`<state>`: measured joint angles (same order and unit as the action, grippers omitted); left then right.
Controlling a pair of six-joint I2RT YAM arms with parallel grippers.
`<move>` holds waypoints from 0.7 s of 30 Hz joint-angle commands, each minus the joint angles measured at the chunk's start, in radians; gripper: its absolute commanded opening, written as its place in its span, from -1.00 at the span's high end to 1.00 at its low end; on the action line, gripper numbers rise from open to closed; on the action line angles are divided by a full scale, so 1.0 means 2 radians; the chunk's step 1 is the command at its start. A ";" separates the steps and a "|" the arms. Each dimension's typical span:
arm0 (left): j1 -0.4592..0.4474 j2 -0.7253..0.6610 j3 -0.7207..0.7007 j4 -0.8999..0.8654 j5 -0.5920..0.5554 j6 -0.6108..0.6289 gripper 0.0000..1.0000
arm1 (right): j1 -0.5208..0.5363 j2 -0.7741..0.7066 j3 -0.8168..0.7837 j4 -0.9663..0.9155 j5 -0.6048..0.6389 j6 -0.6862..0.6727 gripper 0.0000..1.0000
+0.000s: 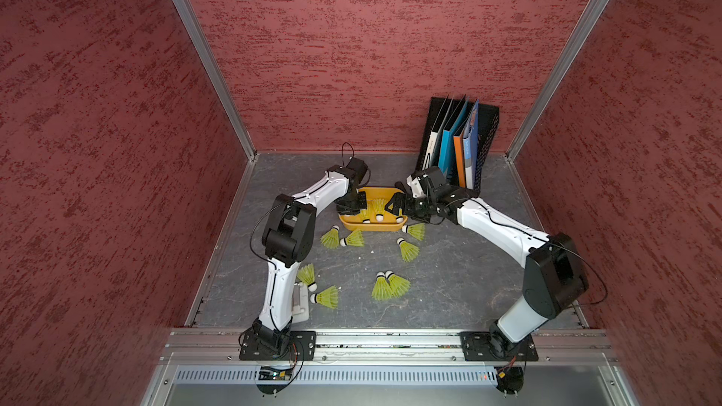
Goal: Put the shuttlecocks into the storage box
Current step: Adjust the shuttlecock in the storage box.
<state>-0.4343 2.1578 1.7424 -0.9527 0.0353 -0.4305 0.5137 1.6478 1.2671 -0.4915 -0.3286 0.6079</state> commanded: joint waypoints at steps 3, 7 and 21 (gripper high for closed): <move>-0.005 0.023 0.035 -0.014 -0.014 0.018 0.87 | 0.001 -0.001 0.014 -0.004 0.008 -0.007 -0.91; -0.007 0.025 0.045 -0.012 -0.014 0.019 0.87 | 0.002 -0.001 0.013 -0.004 0.009 -0.007 -0.91; -0.008 0.002 0.019 -0.005 -0.013 0.005 0.87 | 0.001 -0.002 0.013 -0.005 0.012 -0.006 -0.91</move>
<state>-0.4446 2.1994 1.8019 -0.9684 0.0196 -0.4118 0.5137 1.6478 1.2671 -0.4980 -0.3283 0.6079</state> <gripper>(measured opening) 0.067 0.954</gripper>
